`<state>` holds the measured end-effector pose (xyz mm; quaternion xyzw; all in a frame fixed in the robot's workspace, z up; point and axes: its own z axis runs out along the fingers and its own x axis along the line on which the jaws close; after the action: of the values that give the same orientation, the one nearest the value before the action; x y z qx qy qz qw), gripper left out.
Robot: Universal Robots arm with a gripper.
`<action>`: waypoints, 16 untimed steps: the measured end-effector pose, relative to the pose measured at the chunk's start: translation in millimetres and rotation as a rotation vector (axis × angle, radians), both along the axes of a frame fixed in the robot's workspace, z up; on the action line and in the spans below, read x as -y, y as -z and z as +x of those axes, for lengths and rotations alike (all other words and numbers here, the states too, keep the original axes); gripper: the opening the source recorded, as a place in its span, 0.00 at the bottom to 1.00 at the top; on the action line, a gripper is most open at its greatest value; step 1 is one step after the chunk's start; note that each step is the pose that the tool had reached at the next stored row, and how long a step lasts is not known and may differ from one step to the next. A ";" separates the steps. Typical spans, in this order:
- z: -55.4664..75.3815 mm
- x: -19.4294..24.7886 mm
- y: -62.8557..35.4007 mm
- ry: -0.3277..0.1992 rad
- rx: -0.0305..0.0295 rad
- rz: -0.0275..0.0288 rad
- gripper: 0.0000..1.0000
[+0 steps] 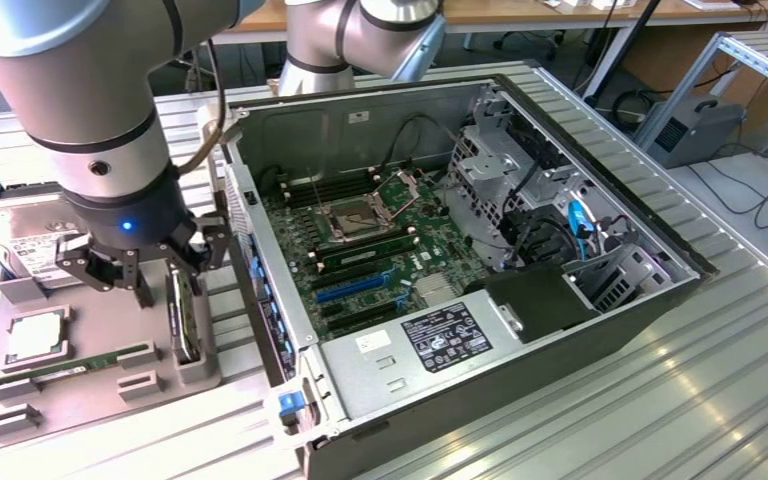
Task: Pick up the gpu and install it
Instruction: 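Pick up the gpu and move the gpu toward the slot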
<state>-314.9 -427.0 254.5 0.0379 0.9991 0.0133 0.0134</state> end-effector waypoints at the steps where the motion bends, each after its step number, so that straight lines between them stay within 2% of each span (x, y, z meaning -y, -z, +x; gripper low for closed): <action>1: 0.0 -1.5 0.3 0.000 0.0000 0.0000 0.54; 3: -0.1 -5.2 0.8 0.000 -0.0001 -0.0005 0.54; 5: 0.0 -11.1 2.0 0.000 0.0001 -0.0009 0.54; 8: 0.0 -16.7 3.5 0.000 0.0000 -0.0019 0.54; 16: -0.1 -18.4 8.0 0.000 -0.0004 -0.0054 0.54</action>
<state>-315.0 -408.6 246.4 0.0379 0.9991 0.0106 0.0133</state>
